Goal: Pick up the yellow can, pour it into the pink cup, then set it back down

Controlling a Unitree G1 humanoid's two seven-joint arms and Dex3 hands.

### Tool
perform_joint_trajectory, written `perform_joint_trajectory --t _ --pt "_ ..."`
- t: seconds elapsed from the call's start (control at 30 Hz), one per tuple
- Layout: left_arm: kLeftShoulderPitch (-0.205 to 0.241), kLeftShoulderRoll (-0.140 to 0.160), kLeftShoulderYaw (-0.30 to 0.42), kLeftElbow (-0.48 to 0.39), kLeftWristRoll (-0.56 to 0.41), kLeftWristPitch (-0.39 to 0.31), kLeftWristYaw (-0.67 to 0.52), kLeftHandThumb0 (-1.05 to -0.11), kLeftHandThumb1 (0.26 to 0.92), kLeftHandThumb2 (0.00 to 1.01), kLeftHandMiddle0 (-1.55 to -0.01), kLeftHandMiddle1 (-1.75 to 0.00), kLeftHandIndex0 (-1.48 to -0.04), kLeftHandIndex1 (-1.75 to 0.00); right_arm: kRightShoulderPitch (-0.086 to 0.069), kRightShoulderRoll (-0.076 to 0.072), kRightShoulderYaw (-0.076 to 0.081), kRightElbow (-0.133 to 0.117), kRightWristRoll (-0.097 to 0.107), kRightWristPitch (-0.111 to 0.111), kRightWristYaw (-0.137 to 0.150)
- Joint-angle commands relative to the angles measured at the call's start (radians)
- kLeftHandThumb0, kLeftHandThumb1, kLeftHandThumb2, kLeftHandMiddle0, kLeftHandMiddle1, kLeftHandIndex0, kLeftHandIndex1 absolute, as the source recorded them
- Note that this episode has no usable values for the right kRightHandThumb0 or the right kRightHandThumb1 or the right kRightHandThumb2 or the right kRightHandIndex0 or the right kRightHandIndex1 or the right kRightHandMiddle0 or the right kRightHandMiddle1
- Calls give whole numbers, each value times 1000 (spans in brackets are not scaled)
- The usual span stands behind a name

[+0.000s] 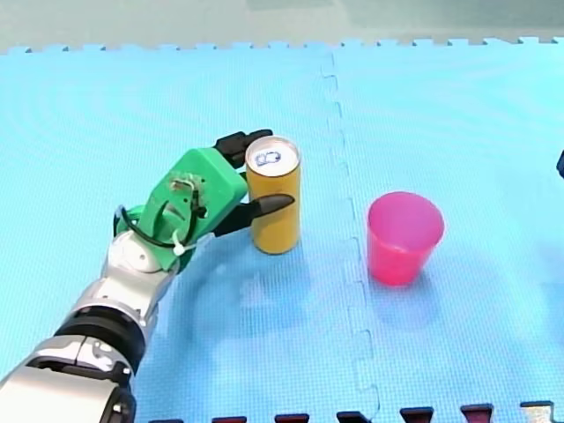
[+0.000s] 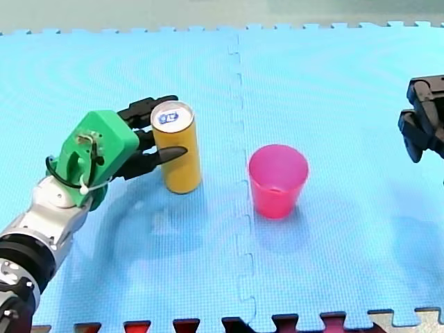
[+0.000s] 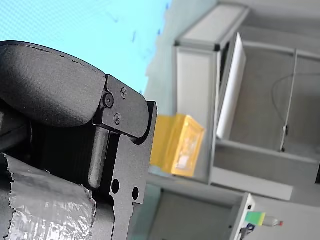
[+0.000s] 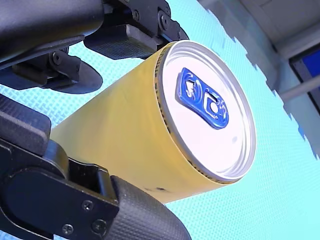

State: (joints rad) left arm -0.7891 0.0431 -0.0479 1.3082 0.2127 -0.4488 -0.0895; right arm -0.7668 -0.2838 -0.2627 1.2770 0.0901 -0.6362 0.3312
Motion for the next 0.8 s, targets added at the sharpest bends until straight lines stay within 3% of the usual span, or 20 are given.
perform_joint_trajectory --t 0.0,0.57,0.77 --pt "-8 0 -1 2 2 -4 3 -966 846 1 -544 -15 -413 -7 -2 -3 -1 -5 0 -1 -4" --pt "2 -1 -33 8 42 -13 26 -969 854 1 -639 -29 -515 -26 0 -1 -1 -8 1 -6 -8" --pt "-2 -1 -64 16 86 2 120 -725 828 0 -922 -69 -815 -46 2 0 1 -9 -1 -10 -12"
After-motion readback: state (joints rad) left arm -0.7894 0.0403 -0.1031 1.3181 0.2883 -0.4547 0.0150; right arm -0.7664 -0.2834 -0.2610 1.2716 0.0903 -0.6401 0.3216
